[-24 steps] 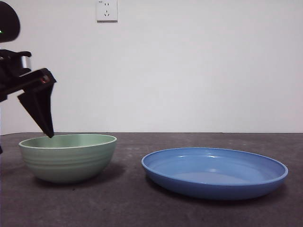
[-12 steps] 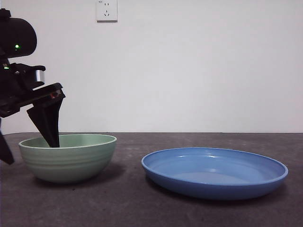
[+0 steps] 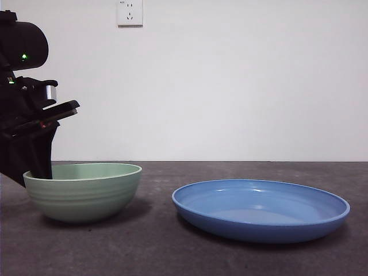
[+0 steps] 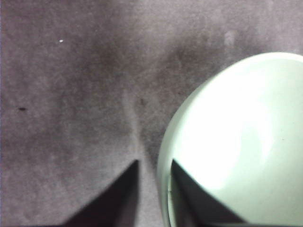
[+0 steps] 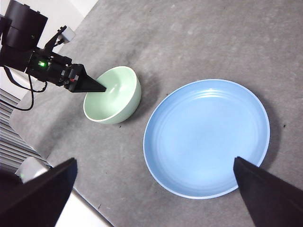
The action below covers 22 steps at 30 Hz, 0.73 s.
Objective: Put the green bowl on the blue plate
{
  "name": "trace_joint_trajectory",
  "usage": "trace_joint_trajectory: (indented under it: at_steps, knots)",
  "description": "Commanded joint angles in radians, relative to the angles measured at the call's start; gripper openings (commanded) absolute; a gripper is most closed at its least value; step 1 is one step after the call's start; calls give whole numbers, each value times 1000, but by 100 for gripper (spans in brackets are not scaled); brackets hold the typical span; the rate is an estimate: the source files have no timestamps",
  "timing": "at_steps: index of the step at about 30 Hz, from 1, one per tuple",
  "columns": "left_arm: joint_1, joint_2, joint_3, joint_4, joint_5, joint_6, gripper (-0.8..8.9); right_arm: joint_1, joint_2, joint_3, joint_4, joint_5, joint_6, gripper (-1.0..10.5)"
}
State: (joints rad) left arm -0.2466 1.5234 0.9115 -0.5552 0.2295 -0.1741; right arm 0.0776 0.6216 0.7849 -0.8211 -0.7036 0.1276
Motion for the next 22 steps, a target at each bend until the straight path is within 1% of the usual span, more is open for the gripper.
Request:
trace_joint_trajectory:
  at_steps: [1,7,12,17,22]
  knots:
    - [-3,18,21,2,-5,-2,15,2,4,12,12,-3,-2,588]
    - [-3,18,58,-17,-5,-2,15,2,4,12,12,-3,-2,588]
    - [-31,18,140,-94,-5,2,15,2,4,12,12,-3,-2,588]
    - [-78,39,262,-183,-6,-1,15,2,4,12,13,-3,-2,588]
    - [-150,116,422,-268,-6,-11,15,2,4,12,12,-3,-2,588]
